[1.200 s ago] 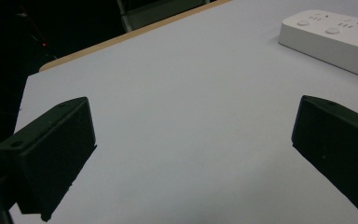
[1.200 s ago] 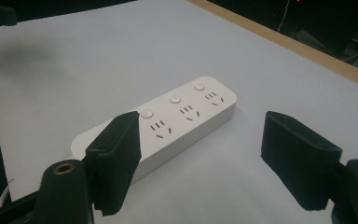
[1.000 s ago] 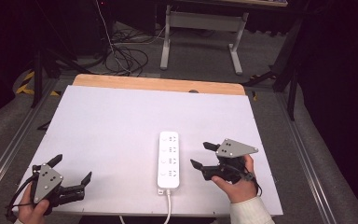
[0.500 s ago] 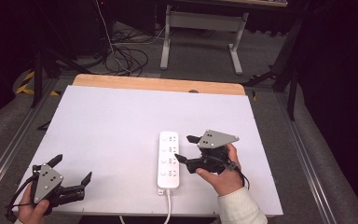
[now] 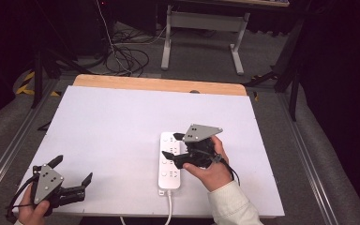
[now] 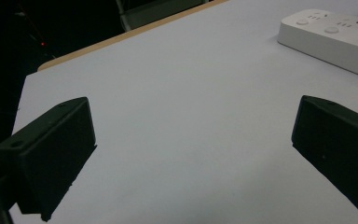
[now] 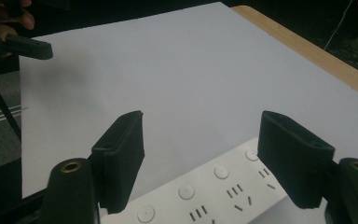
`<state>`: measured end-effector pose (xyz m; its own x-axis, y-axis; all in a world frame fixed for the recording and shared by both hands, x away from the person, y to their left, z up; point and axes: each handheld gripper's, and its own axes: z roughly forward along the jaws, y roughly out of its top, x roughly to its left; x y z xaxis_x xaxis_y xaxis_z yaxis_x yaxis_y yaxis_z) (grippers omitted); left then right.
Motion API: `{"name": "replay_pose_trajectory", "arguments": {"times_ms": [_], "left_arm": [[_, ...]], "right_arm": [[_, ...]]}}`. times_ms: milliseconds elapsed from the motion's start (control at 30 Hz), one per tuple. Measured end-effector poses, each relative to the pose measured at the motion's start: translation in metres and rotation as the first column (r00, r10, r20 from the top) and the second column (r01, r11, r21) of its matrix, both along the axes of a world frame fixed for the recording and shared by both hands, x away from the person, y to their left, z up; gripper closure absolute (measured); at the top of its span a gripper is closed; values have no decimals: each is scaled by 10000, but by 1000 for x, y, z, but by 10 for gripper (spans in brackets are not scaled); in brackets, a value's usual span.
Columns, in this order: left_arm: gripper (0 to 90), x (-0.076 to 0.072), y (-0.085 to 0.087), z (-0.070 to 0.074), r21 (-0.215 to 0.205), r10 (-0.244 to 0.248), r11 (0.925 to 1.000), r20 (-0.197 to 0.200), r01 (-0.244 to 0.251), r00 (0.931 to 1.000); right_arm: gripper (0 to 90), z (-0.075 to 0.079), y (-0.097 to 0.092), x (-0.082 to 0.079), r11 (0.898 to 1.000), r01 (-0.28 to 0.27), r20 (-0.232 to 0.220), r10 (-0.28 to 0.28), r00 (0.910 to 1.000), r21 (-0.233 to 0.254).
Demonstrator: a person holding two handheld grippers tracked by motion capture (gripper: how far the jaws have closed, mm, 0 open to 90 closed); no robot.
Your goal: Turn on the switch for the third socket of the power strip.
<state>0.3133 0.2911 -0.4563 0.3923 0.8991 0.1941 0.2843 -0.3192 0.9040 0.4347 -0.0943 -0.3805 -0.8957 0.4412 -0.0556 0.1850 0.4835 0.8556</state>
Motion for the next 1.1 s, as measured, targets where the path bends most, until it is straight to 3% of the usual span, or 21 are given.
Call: {"name": "replay_pose_trajectory", "arguments": {"times_ms": [167, 233, 267, 300, 367, 400, 433, 533, 567, 667, 867, 1100], "left_arm": [[0, 0, 0, 0, -1, -7, 10000, -2, 7, 10000], [0, 0, 0, 0, -6, -19, 10000, 5, 19, 10000], [0, 0, 0, 0, 1, -24, 10000, 3, 24, 10000], [0, 0, 0, 0, 3, -24, 10000, 4, 24, 10000], [0, 0, 0, 0, 8, -27, 10000, 6, 27, 10000], [0, 0, 0, 0, 9, -29, 10000, 8, 29, 10000], [0, 0, 0, 0, 10, -26, 10000, 8, 26, 10000], [0, 0, 0, 0, 5, -21, 10000, 6, 21, 10000], [0, 0, 0, 0, 10, -20, 10000, 6, 20, 10000], [0, 0, 0, 0, 13, -29, 10000, 12, 29, 10000], [0, 0, 0, 0, 6, -18, 10000, 15, 18, 10000], [0, 0, 0, 0, 5, -22, 10000, 12, 22, 10000]], "right_arm": [[322, -1, 5, 3, 9999, -85, -32, 85, 10000, -103], [403, -2, 7, 6, 9996, -205, -261, 200, 9995, -181], [403, -2, 7, 6, 9996, -205, -261, 200, 9995, -181], [472, -3, 7, 8, 9994, -329, -684, 319, 9971, -129], [540, -3, 9, 9, 9991, -385, -1050, 366, 9938, -159], [540, -3, 9, 9, 9991, -385, -1050, 366, 9938, -159], [615, -3, 10, 12, 9988, -369, -1219, 327, 9920, -325], [683, -2, 12, 14, 9981, -303, -1323, 231, 9909, -532], [753, -2, 14, 17, 9973, -222, -1384, 123, 9903, -704], [813, -4, 17, 21, 9957, -138, -1447, 4, 9895, -913], [900, -10, 26, 30, 9876, -19, -1455, -212, 9891, -1570], [900, -21, 35, 42, 9750, 87, -1747, -486, 9834, -2220]]}}
